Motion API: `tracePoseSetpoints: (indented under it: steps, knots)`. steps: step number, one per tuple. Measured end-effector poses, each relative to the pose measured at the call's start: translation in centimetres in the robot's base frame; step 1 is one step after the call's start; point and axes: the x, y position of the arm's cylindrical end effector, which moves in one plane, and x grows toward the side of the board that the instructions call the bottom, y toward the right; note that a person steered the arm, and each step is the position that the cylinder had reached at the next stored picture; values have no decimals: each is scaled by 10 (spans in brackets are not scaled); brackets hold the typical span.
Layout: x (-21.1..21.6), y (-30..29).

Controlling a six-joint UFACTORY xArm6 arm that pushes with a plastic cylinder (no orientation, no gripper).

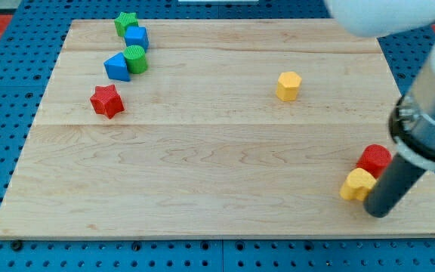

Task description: Push the red star into the red circle

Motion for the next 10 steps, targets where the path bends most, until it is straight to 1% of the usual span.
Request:
tracePoseSetpoints:
  steps: [2,3,4,5,6,7,8,9,10]
  knots:
    - [-7,-67]
    - [-23,-128]
    - [-68,-258]
    - [-85,-359]
    - [-151,-389]
    - [-166,-419]
    - [-201,-423]
    - [-203,-324]
    - [-184,-274]
